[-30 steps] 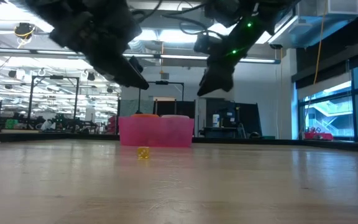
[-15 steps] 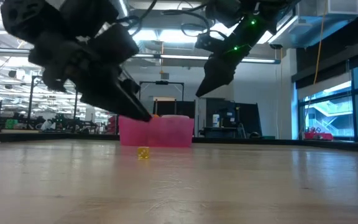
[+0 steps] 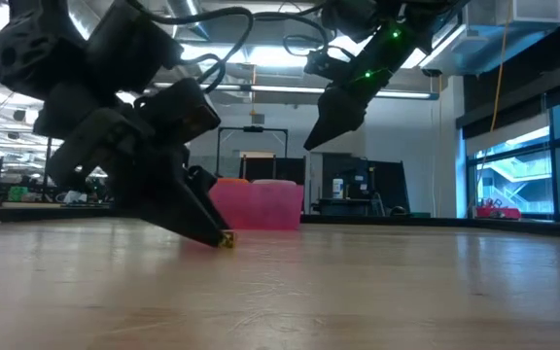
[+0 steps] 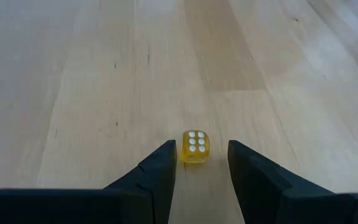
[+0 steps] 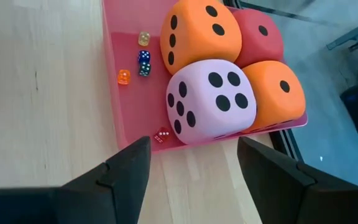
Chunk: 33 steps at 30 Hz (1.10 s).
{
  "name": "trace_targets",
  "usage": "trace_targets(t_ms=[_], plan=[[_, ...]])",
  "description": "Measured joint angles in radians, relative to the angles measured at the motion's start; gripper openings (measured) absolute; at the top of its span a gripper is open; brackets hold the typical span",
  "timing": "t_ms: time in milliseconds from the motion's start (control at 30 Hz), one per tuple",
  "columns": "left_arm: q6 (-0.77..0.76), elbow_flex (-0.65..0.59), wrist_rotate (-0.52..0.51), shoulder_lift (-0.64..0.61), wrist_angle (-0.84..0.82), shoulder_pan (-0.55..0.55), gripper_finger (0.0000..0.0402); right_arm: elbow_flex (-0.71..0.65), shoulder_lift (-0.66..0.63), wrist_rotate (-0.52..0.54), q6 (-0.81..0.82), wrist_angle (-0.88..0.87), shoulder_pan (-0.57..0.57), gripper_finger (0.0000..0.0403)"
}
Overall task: Pick & Place Dice
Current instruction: Put the small yellow dice into the bin
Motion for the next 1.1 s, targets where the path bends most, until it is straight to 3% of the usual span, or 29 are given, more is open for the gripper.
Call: trace_targets(t_ms=[200, 600, 833, 1100], plan=[[-0.019, 0.002, -0.09, 0.033, 0.016, -0.014, 0.0134, 0.0, 0.0, 0.0, 0.001, 0.0, 0.0, 0.0241], [-0.025, 0.001, -0.184, 0.009, -0.013, -0.012, 0.0056, 0.0, 0.0, -0.001, 0.098, 0.0, 0.0, 0.0241], [-0.018, -0.002, -0.271, -0.114, -0.1, 0.039, 0.005, 0.0, 0.0, -0.001, 0.102, 0.0, 0.0, 0.0241], [0.08, 0.0, -0.521, -0.331, -0.31, 0.21, 0.0053, 0.0, 0.001, -0.003, 0.141, 0.017, 0.0, 0.0241]])
